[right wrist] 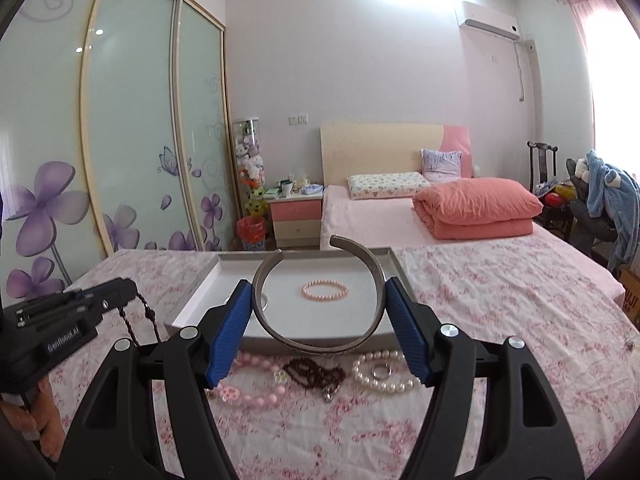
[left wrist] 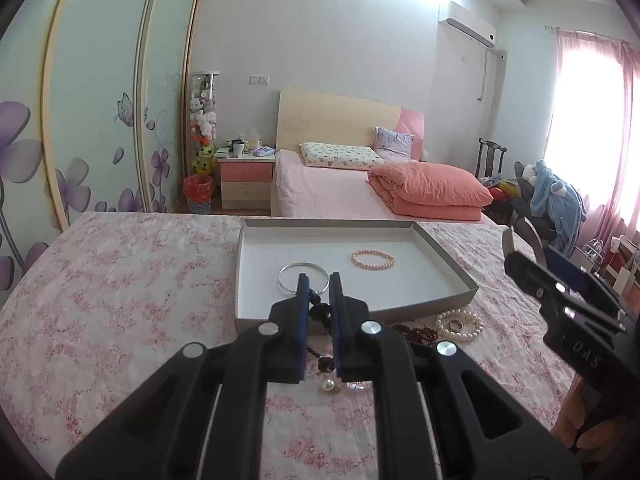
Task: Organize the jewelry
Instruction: 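Lower the black bracelet into the tray with the left tool while the right tool releases the cuff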
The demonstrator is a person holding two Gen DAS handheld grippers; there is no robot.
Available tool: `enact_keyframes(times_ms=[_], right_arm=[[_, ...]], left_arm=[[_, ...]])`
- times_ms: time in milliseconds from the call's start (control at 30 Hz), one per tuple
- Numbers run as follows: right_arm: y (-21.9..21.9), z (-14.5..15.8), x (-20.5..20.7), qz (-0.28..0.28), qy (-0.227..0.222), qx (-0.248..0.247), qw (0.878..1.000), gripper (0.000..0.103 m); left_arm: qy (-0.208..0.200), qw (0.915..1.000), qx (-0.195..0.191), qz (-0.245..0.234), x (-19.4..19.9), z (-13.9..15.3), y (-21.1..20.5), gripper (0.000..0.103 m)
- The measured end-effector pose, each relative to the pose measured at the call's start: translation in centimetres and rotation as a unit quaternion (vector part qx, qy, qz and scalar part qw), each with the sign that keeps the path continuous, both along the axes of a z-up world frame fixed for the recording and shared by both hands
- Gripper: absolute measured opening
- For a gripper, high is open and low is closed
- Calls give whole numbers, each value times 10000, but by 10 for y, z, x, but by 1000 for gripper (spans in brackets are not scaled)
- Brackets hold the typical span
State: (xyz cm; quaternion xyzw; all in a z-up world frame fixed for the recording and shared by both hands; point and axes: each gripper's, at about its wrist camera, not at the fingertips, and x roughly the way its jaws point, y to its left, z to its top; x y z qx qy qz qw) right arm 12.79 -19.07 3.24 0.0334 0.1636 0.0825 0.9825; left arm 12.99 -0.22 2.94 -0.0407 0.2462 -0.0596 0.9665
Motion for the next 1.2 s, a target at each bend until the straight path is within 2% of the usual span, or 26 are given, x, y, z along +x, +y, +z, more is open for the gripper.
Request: enact_keyframes(times_ms=[233, 567, 1000, 1200], right_arm=[[1, 6, 12, -70, -179, -43, 9998, 68], [-2, 2, 59, -257, -129, -171, 9994, 68], [3, -50, 135, -46, 1041, -177, 9944, 68], [10, -64, 152, 20, 1347, -226, 9906, 68]], left_arm=[[19, 9999, 96, 32, 18, -1, -5, 11], [86, 9996, 234, 107, 66, -10, -8, 11], [491, 9979, 422, -61, 139, -43, -20, 11], [749, 9964, 378, -90, 159, -59, -19, 11]])
